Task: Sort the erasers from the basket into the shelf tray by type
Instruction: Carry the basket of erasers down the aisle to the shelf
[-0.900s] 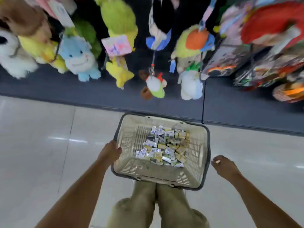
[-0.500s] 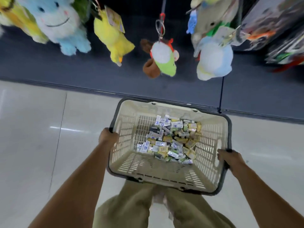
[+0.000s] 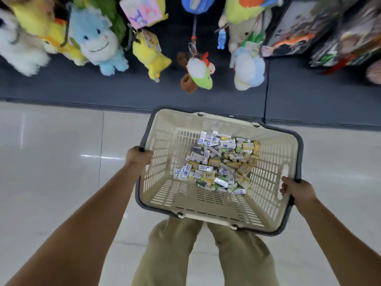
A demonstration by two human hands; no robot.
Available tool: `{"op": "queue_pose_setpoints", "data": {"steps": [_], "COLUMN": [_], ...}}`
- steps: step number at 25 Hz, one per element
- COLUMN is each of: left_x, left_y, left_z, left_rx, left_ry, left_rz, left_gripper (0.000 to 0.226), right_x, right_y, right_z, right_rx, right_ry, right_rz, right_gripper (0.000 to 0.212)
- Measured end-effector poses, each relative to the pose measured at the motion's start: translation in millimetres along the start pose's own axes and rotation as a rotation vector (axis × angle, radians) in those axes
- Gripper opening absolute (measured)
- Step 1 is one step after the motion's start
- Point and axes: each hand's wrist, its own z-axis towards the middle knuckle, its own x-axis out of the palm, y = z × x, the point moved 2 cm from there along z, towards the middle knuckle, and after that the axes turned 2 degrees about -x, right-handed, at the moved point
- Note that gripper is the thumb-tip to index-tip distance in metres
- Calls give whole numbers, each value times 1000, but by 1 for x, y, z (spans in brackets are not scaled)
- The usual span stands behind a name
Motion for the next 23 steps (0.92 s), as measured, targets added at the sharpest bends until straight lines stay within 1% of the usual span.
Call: {"op": "queue_pose_setpoints", "data": {"steps": [2, 5, 8, 12, 15, 17, 20, 23], "left_x": [-29, -73, -101, -107, -82, -55, -6, 55], "left_y": [-16, -42, -70, -97, -123, -143, -174, -213], "left_z": [-40, -103, -158, -213, -255, -283, -329, -376], "left_rx": [43, 91, 192, 287, 391, 458, 566, 627], "left_ry": [3, 67, 146, 255, 323, 344, 375, 419], "left_rz": [36, 25, 100, 205, 245, 277, 387, 477], "left_gripper": [10, 6, 9, 19, 25, 25, 28, 18], "right_x": [-32, -84, -132, -178, -203, -221, -247, -285], "right_y": [-1, -4, -20, -54, -92, -120, -159, -182], "right_z": [-50, -130, -195, -247, -265, -269, -272, -267], "right_rx": [-14, -34, 9, 70, 134, 174, 227, 238], "right_ry": [0, -30, -77, -153, -213, -257, -293, -320], "right_rz": [29, 57, 214, 455, 568, 608, 724, 822], "right_gripper": [14, 13, 14, 12, 16, 19, 18, 17]}}
